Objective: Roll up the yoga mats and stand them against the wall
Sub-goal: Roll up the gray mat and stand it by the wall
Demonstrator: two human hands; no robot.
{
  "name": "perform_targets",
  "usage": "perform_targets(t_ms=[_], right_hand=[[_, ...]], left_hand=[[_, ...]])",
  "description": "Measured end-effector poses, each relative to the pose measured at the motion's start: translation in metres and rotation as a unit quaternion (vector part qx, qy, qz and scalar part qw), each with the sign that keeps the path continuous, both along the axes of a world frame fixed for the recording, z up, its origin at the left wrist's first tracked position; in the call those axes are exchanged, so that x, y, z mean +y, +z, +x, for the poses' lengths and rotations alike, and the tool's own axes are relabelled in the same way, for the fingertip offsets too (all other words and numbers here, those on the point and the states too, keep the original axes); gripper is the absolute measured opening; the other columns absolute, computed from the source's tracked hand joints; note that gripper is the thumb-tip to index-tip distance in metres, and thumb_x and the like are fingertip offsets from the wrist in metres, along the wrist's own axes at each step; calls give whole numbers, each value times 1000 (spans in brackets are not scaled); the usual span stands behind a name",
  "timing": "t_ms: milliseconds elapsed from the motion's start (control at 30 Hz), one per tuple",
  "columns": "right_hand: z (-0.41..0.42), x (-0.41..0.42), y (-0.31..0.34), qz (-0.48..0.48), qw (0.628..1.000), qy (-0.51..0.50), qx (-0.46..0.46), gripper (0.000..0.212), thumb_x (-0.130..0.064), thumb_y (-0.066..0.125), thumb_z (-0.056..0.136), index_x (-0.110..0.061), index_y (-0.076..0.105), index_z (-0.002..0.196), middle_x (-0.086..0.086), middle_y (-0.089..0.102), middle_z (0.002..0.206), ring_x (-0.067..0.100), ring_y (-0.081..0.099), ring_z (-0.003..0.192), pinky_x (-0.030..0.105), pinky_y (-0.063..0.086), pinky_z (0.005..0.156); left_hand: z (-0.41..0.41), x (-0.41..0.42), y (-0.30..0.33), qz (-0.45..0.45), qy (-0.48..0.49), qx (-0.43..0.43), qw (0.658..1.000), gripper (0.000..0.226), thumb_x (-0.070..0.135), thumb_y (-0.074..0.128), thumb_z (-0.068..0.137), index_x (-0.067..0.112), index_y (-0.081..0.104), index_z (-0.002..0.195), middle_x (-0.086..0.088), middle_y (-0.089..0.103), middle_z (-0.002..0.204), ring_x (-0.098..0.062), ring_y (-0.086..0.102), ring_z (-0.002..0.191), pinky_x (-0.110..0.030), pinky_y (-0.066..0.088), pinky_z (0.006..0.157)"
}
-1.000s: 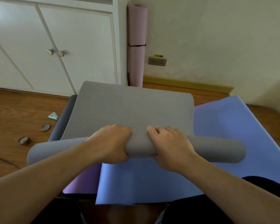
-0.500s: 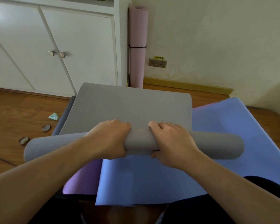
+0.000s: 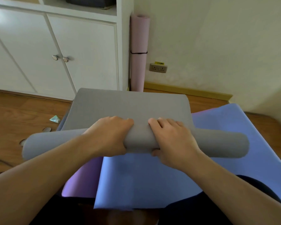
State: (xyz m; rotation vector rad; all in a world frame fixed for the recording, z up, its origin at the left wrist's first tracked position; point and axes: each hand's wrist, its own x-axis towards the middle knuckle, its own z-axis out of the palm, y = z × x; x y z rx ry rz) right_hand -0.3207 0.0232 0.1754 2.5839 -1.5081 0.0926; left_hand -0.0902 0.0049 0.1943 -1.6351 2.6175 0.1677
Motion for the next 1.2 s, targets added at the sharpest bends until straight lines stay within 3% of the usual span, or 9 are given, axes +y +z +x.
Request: perform_targets(t_ms=[133,233,400,533,733,867,967,1033,1200], right_hand=[[2,-4,-4,41,999,-2,16,60,-35,75,84,-22,38,128,1,62,111,28,63,95,38,42,70],[-2,-8,-4,70,997,-16,15,48,-33,71,83,-23,36,114,2,61,102,29,63,85,36,39,64],[-3,-11,-15,58,998,-4,-15,57,-36,77,77,-21,43,121,1,62,103,29,63,86,39,47,66],[0,-13,-18,10,999,-31,19,91,-51,91,65,-21,40,134,3,62,113,30,63,96,43,52,78],[3,-6,-10,53,998,-24,9,47,-35,71,83,-23,34,109,1,61,98,26,54,76,36,38,62],[1,-5,-10,64,998,-24,-8,49,-37,73,81,-25,32,106,0,62,100,25,52,75,36,39,62],[1,-3,-14,13,1000,-2,3,72,-41,84,74,-21,42,129,1,62,110,26,60,89,39,50,72],[1,-3,-17,-12,1000,-1,17,86,-46,91,64,-19,46,131,1,64,110,28,63,91,43,53,74],[1,-5,-19,29,999,3,27,55,-34,79,74,-20,43,112,0,63,92,28,62,75,36,42,57]], left_hand=[[0,-1,-12,42,5,8,999,43,46,71,75,34,48,109,10,61,101,-18,63,90,-37,56,76],[-5,2,-26,-20,-8,3,1000,44,43,68,78,29,46,113,10,56,105,-18,62,95,-33,50,71],[-9,-1,-30,-60,-8,-24,998,46,37,68,79,25,33,105,6,60,104,-24,65,94,-34,39,65],[2,-11,-20,13,9,-1,1000,50,43,73,73,27,38,104,6,60,98,-23,65,86,-37,54,70],[3,1,-28,0,-3,9,1000,48,45,70,76,31,41,112,11,58,103,-18,62,89,-35,54,71],[-4,5,-33,-60,-8,-2,998,40,40,67,78,27,41,105,9,57,103,-20,62,91,-33,43,66],[1,0,-23,-8,16,-5,1000,44,42,72,74,28,39,101,9,58,101,-20,61,86,-34,45,67],[6,-3,-17,29,29,12,999,48,50,76,69,32,46,101,10,58,97,-18,63,84,-35,52,70],[5,5,-26,36,12,2,999,54,53,73,70,33,44,110,12,59,101,-16,63,88,-36,55,73]])
